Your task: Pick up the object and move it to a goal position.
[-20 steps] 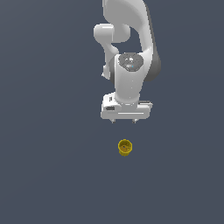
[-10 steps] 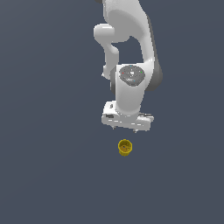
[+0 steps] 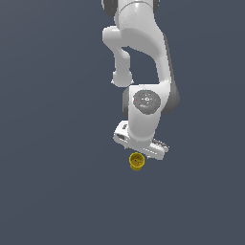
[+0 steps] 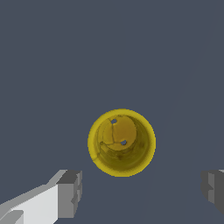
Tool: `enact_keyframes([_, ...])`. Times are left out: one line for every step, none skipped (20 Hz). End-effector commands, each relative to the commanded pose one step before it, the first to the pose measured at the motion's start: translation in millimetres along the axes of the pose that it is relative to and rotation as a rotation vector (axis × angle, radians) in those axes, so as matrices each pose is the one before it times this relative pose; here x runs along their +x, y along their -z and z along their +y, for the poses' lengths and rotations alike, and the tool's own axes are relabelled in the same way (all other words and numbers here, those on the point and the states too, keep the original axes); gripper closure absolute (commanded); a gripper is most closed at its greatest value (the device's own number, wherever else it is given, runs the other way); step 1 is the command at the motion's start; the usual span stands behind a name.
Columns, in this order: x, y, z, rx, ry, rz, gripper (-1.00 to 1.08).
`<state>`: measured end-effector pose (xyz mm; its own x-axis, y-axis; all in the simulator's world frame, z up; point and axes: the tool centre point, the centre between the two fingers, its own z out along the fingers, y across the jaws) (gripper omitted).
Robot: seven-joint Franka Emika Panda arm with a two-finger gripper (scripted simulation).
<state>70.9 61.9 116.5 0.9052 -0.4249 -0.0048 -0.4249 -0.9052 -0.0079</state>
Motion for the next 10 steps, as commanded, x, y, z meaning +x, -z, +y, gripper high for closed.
enact_keyframes([5.17, -6.29, -3.42, -0.00219, -0.04828, 0.00174, -0.92])
enact_keyframes([1.5, -2.16, -1.17, -0.00082, -0.01535, 0.00048, -0.92])
enact_keyframes([1.33, -1.98, -1.1, -0.00077, -0.01397, 0.00047, -0.92])
enact_keyframes([1.17, -1.8, -1.01, -0.0007, -0.01261, 0.00046, -0.92])
enact_keyframes([1.02, -1.62, -0.91, -0.00064, -0.01126, 0.00043, -0.92])
enact_keyframes([0.88, -1.43, -0.82, -0.00057, -0.00991, 0.0004, -0.92])
enact_keyframes([0.75, -1.25, -0.7, -0.0005, -0.0086, 0.00036, -0.92])
enact_keyframes([0.61, -1.06, -0.62, -0.00042, -0.00722, 0.00031, -0.92])
enact_keyframes([0.5, -0.87, -0.5, -0.00035, -0.00592, 0.00026, -0.92])
enact_keyframes([0.39, -0.68, -0.38, -0.00027, -0.00462, 0.00021, -0.92])
